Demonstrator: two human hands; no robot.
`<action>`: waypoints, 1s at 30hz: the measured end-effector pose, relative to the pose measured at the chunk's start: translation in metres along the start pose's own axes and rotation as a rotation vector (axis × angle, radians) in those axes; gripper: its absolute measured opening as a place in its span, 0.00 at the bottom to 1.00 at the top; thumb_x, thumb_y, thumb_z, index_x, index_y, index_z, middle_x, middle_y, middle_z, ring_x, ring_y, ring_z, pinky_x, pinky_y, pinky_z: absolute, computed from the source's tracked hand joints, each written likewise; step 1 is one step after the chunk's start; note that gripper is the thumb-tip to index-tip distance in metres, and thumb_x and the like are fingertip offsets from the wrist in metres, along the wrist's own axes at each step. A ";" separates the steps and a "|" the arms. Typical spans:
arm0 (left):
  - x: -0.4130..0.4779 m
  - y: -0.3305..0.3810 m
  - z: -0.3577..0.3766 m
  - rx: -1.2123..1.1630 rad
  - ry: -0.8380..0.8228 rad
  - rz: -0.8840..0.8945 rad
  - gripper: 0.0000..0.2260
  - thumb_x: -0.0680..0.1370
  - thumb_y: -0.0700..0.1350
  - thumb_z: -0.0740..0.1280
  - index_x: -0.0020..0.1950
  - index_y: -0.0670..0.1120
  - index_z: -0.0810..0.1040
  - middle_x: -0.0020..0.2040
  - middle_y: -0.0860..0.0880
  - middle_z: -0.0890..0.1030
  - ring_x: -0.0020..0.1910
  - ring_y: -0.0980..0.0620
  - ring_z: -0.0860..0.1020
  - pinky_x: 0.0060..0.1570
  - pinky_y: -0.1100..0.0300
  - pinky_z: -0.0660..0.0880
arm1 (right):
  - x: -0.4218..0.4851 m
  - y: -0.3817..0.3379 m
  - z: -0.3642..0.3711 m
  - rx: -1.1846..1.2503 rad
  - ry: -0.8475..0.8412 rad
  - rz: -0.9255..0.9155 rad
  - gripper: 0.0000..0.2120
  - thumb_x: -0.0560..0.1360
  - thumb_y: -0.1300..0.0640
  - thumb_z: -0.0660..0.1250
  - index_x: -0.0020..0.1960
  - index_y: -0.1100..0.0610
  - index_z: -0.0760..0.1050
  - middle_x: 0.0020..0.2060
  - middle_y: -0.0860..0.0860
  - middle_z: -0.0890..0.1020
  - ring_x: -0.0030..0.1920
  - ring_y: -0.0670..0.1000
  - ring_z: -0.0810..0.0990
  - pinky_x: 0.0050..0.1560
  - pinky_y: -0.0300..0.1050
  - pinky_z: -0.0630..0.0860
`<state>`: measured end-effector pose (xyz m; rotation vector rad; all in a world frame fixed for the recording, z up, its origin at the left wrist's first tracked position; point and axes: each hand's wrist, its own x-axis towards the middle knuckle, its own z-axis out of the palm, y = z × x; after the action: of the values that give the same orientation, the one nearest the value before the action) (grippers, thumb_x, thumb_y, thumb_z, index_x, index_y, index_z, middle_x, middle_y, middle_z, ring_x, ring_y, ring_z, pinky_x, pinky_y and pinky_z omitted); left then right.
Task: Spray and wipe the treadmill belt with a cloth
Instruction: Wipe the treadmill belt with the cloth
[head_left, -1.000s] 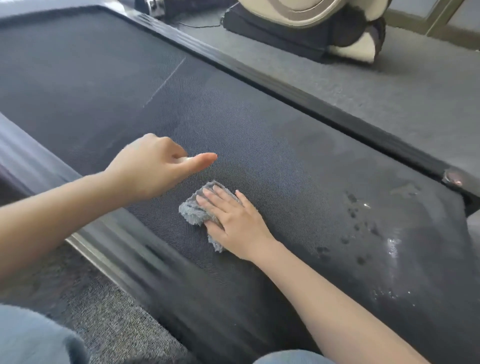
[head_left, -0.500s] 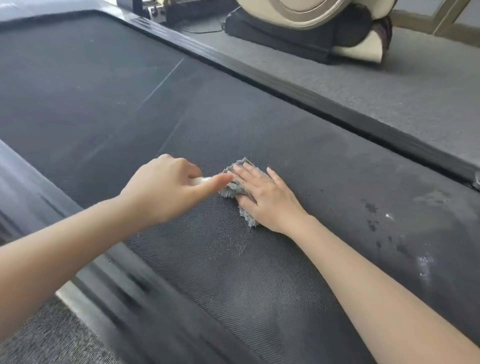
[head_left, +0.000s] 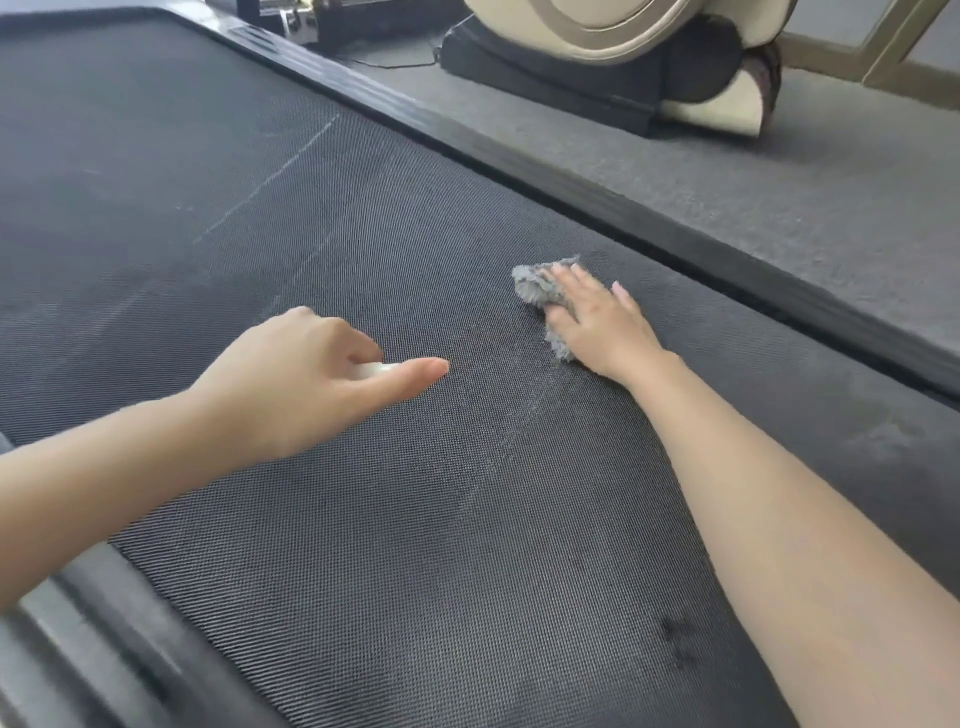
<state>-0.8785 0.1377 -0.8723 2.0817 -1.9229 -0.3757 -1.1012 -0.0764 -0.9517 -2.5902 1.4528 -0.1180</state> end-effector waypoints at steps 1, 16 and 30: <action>0.002 0.000 0.001 -0.016 0.000 -0.005 0.35 0.64 0.80 0.49 0.27 0.46 0.59 0.20 0.53 0.61 0.21 0.55 0.60 0.26 0.57 0.62 | 0.006 0.008 -0.001 -0.003 0.004 0.021 0.26 0.81 0.44 0.45 0.77 0.46 0.46 0.76 0.43 0.48 0.75 0.42 0.44 0.75 0.51 0.39; 0.008 0.012 0.007 -0.092 -0.010 -0.026 0.42 0.64 0.79 0.50 0.31 0.37 0.68 0.24 0.49 0.68 0.24 0.54 0.65 0.30 0.48 0.72 | 0.029 0.053 -0.012 0.056 0.016 0.250 0.25 0.82 0.49 0.47 0.77 0.53 0.48 0.77 0.49 0.49 0.76 0.47 0.45 0.75 0.49 0.42; -0.014 0.029 -0.008 -0.151 0.009 0.048 0.40 0.65 0.77 0.52 0.29 0.37 0.68 0.23 0.44 0.71 0.25 0.43 0.73 0.38 0.41 0.78 | -0.102 -0.071 0.005 0.163 -0.032 -0.062 0.25 0.81 0.49 0.51 0.76 0.46 0.49 0.76 0.42 0.49 0.75 0.43 0.43 0.75 0.50 0.40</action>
<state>-0.9038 0.1501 -0.8536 1.9353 -1.8737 -0.4843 -1.0946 0.0474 -0.9426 -2.4947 1.2946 -0.1941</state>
